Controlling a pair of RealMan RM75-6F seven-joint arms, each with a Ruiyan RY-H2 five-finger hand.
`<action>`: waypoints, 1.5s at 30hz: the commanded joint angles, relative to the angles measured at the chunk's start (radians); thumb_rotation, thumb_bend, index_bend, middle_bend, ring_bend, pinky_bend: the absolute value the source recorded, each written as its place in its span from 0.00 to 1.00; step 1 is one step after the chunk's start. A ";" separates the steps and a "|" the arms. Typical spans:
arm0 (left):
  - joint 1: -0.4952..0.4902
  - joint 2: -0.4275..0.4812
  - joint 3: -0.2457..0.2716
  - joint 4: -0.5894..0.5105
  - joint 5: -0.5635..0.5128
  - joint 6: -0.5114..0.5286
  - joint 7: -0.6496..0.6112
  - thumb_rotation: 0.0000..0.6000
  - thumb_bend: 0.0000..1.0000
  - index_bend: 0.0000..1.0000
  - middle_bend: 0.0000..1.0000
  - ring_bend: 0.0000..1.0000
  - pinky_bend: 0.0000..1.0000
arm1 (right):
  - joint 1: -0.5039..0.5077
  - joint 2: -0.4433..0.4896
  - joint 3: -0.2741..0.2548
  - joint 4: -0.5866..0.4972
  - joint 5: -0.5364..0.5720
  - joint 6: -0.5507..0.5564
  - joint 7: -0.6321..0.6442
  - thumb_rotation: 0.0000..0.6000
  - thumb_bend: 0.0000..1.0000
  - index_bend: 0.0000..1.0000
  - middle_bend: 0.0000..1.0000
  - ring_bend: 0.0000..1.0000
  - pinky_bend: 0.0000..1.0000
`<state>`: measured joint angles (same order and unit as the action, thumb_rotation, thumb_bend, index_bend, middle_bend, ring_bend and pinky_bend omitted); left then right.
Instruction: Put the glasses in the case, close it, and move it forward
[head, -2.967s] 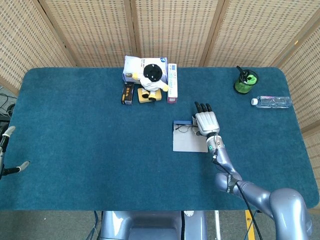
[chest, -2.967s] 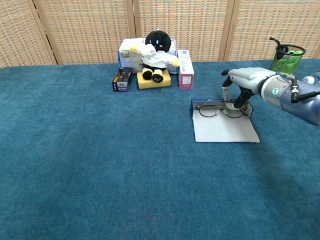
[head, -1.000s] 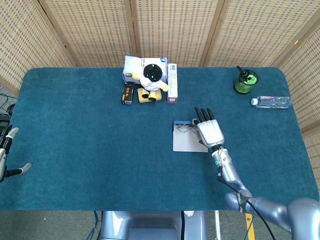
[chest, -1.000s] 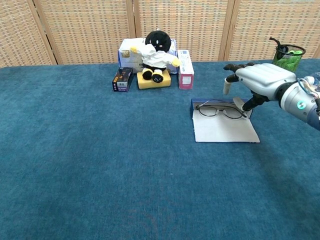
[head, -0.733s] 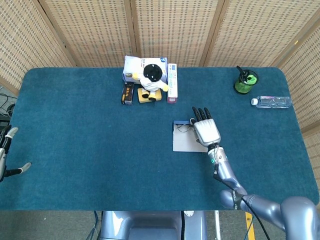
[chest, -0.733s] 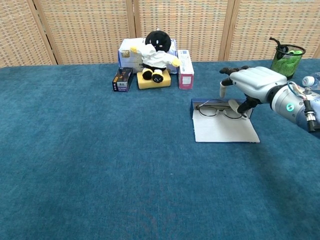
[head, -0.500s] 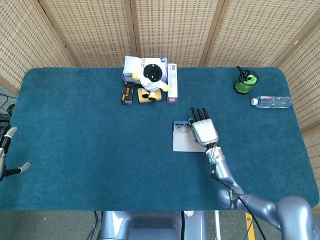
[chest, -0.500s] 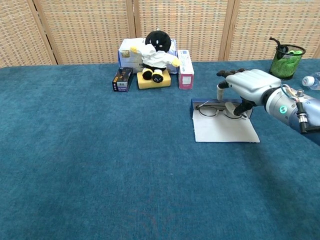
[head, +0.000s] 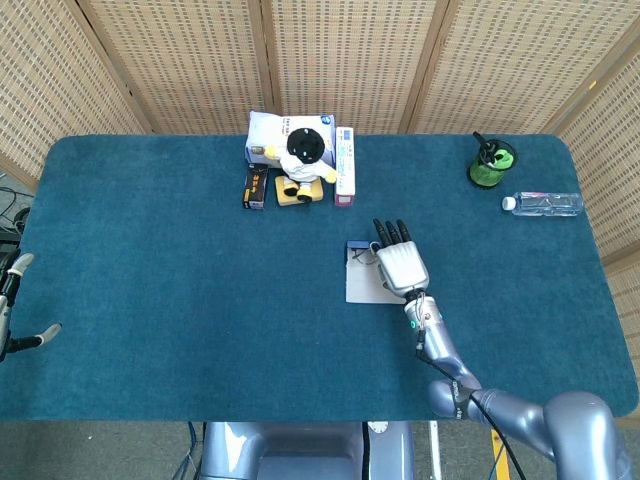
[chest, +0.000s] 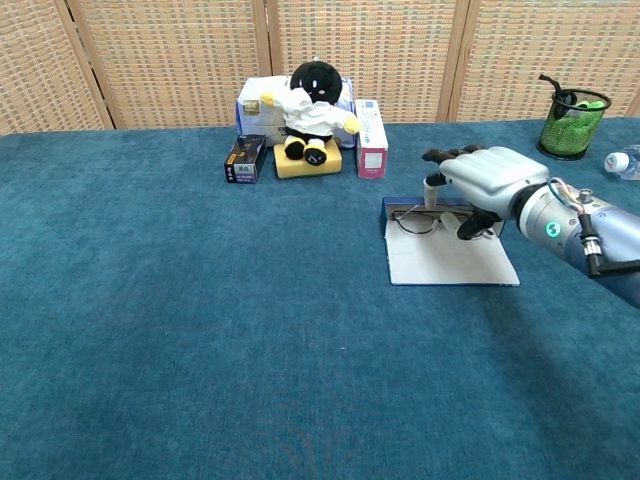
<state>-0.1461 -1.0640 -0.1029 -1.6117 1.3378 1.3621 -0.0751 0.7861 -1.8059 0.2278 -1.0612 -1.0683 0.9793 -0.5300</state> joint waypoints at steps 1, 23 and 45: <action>0.000 0.000 0.000 0.000 0.001 0.001 -0.001 1.00 0.00 0.00 0.00 0.00 0.00 | 0.001 -0.002 0.001 0.003 0.001 -0.002 -0.002 1.00 0.62 0.36 0.00 0.00 0.00; -0.001 0.002 -0.001 0.000 -0.003 -0.005 -0.004 1.00 0.00 0.00 0.00 0.00 0.00 | 0.003 0.030 0.029 -0.089 -0.001 0.041 -0.046 1.00 0.62 0.38 0.00 0.00 0.00; -0.002 0.005 -0.005 0.006 -0.013 -0.011 -0.014 1.00 0.00 0.00 0.00 0.00 0.00 | 0.038 -0.037 0.034 0.016 0.062 -0.009 -0.084 1.00 0.62 0.38 0.00 0.00 0.00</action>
<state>-0.1484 -1.0593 -0.1082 -1.6053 1.3249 1.3515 -0.0894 0.8233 -1.8415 0.2622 -1.0466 -1.0066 0.9718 -0.6136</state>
